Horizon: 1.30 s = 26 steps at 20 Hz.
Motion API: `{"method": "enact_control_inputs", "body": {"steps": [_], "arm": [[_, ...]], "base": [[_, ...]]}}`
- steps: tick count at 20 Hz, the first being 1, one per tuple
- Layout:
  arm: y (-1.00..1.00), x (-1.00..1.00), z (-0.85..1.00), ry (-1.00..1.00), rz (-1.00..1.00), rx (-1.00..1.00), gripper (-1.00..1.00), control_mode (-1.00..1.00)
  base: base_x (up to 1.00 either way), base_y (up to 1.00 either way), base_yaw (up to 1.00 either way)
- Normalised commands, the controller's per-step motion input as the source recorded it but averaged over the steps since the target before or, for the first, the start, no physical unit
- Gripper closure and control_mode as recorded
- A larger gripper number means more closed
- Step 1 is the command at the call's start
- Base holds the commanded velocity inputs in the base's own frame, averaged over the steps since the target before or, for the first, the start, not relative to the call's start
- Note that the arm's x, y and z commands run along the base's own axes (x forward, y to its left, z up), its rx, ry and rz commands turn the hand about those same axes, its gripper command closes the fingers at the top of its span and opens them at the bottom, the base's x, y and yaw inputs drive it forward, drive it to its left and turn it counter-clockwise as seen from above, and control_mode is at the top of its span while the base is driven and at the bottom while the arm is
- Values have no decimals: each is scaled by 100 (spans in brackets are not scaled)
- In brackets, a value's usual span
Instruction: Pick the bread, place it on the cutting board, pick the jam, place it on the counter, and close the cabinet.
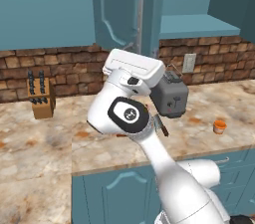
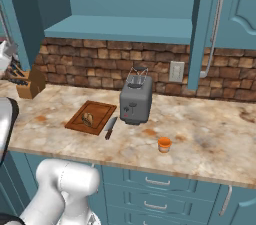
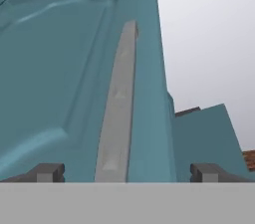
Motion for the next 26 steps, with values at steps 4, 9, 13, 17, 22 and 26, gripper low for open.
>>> {"method": "enact_control_inputs", "body": {"steps": [4, 9, 13, 17, 22, 26], "arm": [[-45, 31, 0, 0, -3, 0, -100, -100], [-40, 34, 0, 0, -2, 0, -100, -100], [-42, 34, 0, 0, 0, 0, -100, -100], [-47, 33, 0, 0, 0, 0, -100, -100], [-47, 37, 0, 0, 0, 0, -100, -100], [-50, 42, 0, 0, 1, 3, -100, -100]], "base": [[0, 0, 0], [0, 0, 0], [0, 0, 0], [0, 0, 0], [0, 0, 0], [0, 0, 0]]}}
